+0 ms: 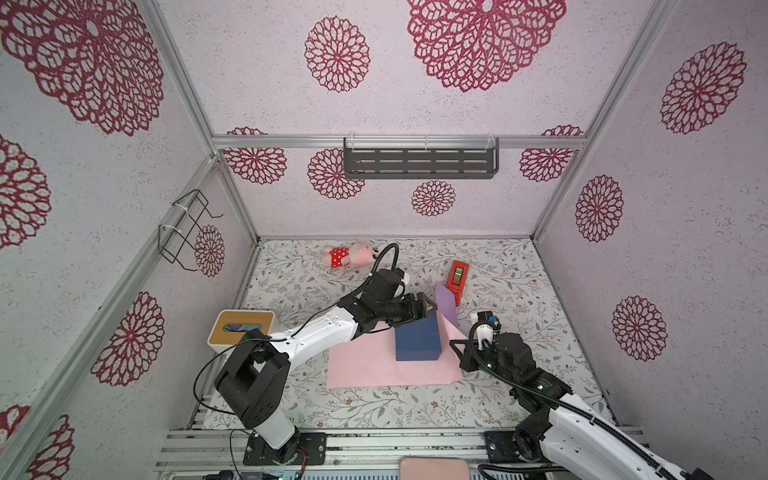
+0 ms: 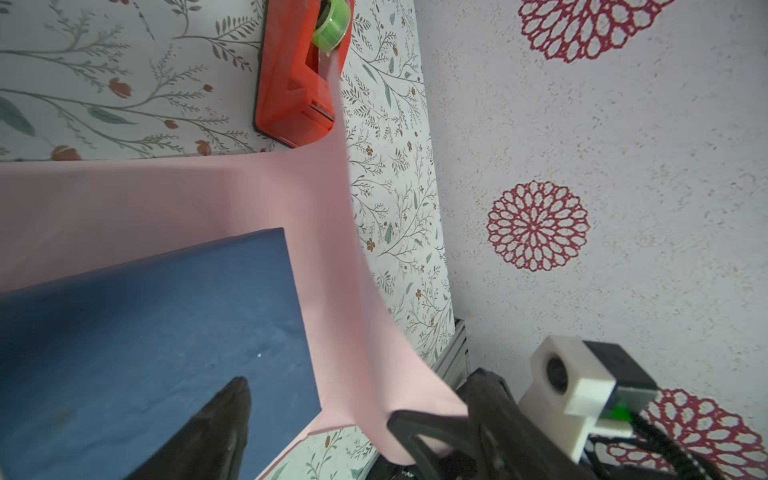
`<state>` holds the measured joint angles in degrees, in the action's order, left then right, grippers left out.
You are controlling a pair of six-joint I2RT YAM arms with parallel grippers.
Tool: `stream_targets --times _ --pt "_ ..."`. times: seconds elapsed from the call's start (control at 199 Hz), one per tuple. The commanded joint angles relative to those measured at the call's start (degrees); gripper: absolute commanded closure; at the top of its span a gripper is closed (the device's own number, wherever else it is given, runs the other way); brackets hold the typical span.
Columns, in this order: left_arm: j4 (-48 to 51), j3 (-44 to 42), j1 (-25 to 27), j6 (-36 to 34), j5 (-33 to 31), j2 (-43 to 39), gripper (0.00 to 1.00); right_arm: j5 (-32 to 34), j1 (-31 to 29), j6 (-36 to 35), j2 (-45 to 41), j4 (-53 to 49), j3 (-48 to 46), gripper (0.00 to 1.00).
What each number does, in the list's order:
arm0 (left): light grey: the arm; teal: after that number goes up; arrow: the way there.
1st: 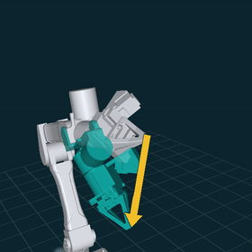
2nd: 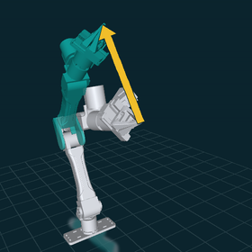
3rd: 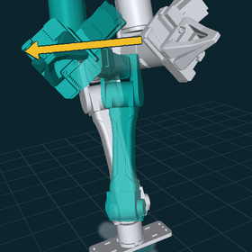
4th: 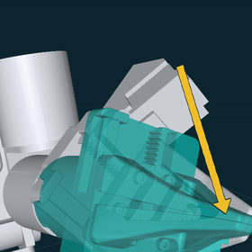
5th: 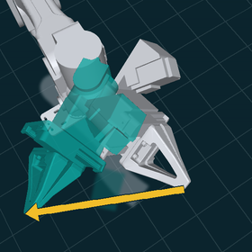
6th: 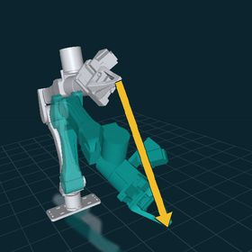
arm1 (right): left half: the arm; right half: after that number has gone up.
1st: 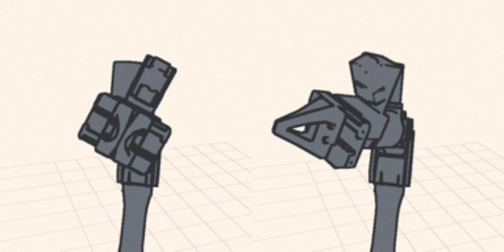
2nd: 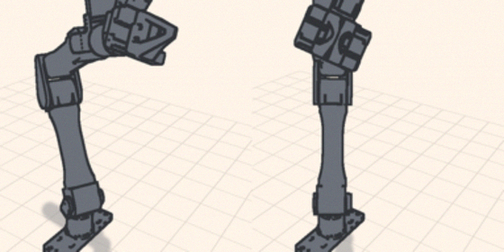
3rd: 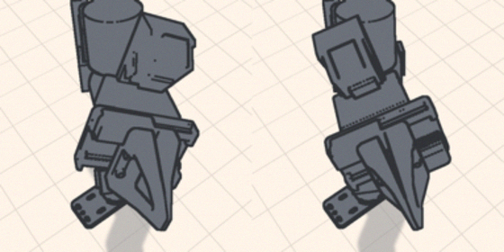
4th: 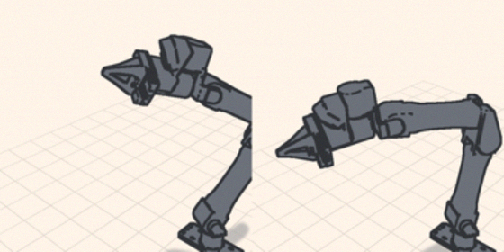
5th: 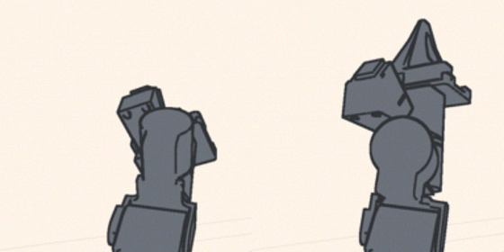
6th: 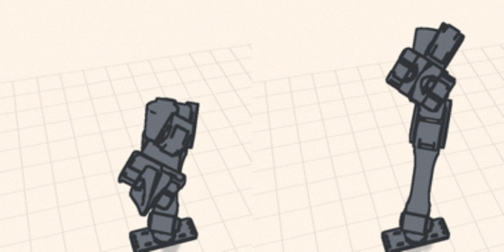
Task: Wrap the gift box in paper
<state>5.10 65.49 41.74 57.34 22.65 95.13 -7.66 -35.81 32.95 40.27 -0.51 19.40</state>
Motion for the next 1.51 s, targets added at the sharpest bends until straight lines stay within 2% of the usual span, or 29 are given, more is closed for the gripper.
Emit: stream_targets --times 0.0,0.171,0.473,0.871,1.338,1.505 --pt "-0.71 2.84 0.05 2.07 0.79 2.71 0.15 3.40 -2.30 -1.00 0.77 3.82 1.96 0.94" --pt "2.14 6.27 0.25 1.19 -0.02 7.50 0.19 5.06 -4.54 -0.51 2.59 5.16 1.74 0.94" --pt "4.43 8.67 0.53 0.73 -1.46 10.25 0.36 6.60 -7.31 0.15 5.14 6.86 1.74 0.94" --pt "6.00 9.40 0.80 -0.39 -1.99 12.37 0.70 7.62 -9.09 0.26 7.75 8.24 1.85 0.93" --pt "5.83 8.82 0.80 -1.48 -2.44 13.16 0.87 7.96 -10.48 -0.20 10.35 9.84 1.88 0.91" --pt "5.73 8.16 0.80 -1.86 -2.57 12.67 0.94 7.97 -10.68 -0.30 10.88 9.69 2.26 0.85"
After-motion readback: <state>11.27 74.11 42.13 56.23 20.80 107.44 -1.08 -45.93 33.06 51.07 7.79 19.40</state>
